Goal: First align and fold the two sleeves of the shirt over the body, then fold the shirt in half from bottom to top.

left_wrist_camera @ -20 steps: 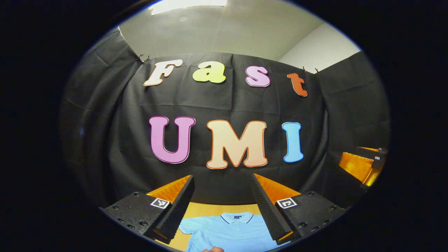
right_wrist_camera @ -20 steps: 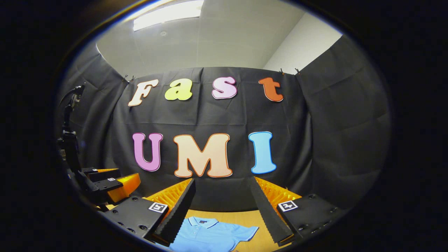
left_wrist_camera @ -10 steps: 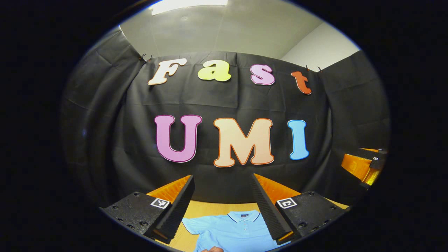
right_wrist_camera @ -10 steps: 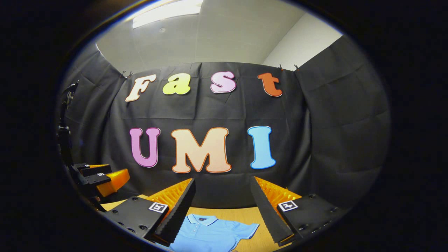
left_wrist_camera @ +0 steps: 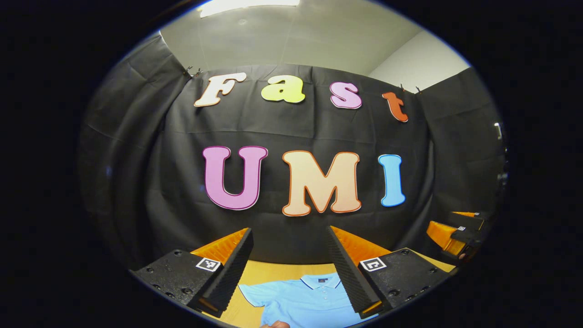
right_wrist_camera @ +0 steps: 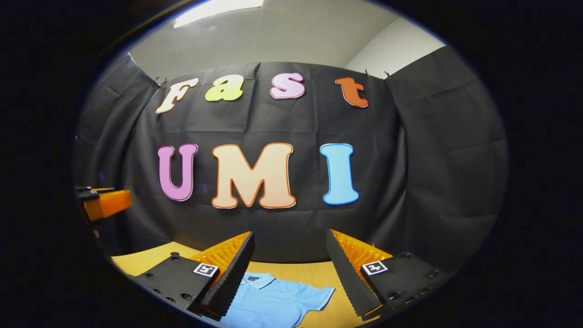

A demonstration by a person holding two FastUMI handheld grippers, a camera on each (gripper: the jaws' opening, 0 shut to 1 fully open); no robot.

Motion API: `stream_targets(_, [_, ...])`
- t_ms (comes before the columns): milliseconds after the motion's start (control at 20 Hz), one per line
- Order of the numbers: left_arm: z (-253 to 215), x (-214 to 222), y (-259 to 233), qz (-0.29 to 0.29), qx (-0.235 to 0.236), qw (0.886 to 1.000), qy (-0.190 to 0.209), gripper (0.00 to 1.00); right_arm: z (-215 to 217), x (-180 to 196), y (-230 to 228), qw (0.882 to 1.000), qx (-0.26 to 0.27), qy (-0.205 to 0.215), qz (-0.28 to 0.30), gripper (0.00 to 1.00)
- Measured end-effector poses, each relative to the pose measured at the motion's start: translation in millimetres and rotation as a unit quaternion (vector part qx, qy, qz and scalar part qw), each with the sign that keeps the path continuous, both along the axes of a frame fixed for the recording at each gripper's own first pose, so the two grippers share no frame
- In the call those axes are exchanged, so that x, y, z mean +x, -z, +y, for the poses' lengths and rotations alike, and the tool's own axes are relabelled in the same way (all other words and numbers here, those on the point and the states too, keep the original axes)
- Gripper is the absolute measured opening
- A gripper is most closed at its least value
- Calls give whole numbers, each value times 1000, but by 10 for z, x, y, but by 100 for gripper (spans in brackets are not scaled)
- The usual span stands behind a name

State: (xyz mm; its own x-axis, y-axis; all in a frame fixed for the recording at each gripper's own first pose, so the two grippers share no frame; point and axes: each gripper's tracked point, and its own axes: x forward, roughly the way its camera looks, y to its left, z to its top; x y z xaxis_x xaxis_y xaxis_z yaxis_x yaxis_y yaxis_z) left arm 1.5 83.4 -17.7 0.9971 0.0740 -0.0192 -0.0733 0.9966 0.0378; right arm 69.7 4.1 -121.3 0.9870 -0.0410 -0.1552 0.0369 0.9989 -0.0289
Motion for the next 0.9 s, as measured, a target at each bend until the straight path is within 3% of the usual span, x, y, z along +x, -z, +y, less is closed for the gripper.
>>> stream_targets(450, [393, 133, 164, 13, 20, 999, -33, 95, -508, 665, 1251, 994, -40, 46, 86, 99])
stream_targets(900, [649, 285, 385, 37, 25, 998, -49, 94, -913, 709, 2704, 969, -58, 87, 224, 100])
